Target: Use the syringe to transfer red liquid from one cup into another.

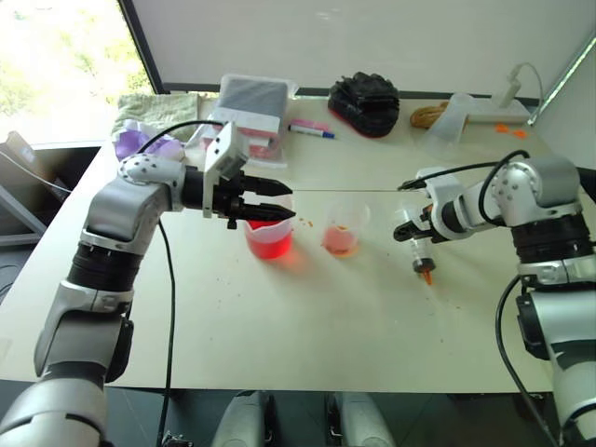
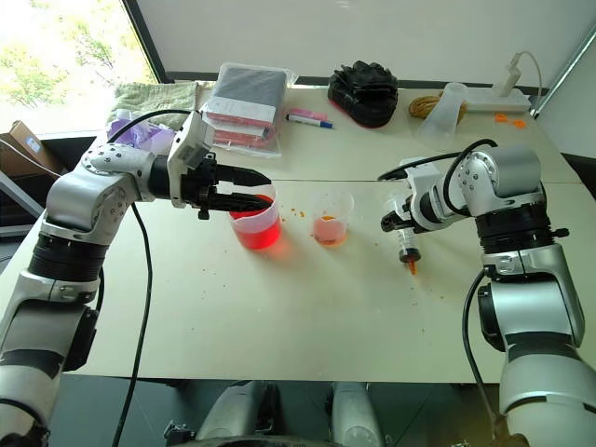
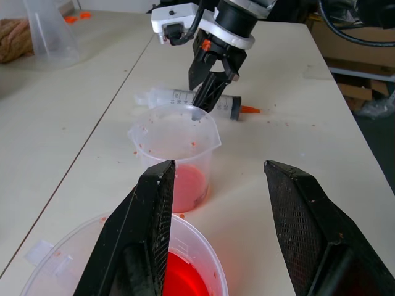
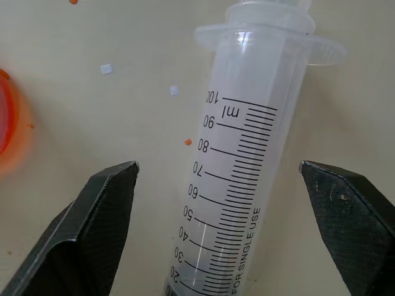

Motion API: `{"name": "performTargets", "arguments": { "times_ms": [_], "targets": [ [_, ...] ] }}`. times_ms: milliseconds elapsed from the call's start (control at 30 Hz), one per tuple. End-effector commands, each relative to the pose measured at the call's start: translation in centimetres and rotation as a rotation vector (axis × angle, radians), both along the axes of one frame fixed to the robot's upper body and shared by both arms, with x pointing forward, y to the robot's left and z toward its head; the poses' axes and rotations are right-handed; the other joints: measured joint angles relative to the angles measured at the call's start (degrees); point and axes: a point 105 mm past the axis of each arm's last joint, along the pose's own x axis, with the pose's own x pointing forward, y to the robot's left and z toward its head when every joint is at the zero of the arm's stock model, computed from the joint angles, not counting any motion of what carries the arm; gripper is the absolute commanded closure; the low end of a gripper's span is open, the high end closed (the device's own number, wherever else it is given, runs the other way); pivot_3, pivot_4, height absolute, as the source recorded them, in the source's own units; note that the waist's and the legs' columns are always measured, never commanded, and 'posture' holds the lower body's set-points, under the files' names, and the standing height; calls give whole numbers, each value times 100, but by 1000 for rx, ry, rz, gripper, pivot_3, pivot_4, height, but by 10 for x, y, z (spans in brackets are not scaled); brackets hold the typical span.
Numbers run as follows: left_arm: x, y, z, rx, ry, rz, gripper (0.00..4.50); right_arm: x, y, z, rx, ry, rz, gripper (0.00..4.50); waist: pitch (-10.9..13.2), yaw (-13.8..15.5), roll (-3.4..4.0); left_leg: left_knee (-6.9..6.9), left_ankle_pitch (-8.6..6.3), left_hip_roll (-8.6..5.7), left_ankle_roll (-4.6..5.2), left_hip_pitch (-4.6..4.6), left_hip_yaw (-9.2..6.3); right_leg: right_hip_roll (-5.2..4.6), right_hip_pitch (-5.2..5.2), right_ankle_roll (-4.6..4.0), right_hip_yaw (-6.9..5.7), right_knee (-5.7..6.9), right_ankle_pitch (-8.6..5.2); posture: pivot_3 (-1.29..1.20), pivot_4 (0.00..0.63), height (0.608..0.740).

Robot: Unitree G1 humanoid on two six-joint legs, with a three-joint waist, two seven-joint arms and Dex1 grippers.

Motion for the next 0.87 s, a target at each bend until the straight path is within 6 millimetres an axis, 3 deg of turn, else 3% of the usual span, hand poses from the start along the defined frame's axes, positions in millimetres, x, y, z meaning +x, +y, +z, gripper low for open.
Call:
{"name": "performTargets", "arguments": {
  "times_ms": [33,233,500,667,867],
  "targets": [
    [-8,2,16,-30,-35,-20,2102,-1,-3,26,-37,-100,31,49,1,2,1,0,0,0,0,0,0,0,0,0,0,0,0,0,150,740],
    [-17,9,15,-26,-16,-37,2102,-24,-1,53,-37,-193,187,49,1,10,1,-1,-1,0,2,-3,-2,0,-1,0,-1,-5,0,0,150,740],
    [-21,34,15,-9,17,22,2102,-88,15,94,-71,-313,597,49,2,9,1,-2,-4,1,5,-1,-5,1,0,0,-1,-13,0,0,150,740],
    [-25,52,17,4,19,79,2102,-127,18,94,-88,-326,805,49,4,21,-2,-1,-4,3,5,2,-6,-1,7,1,-3,-16,-1,0,150,740],
    [-27,69,19,14,9,141,2102,-134,18,96,-82,-428,864,49,5,11,-3,3,-4,3,4,13,-3,-5,17,1,-3,-13,0,0,150,740]
  ]
}}
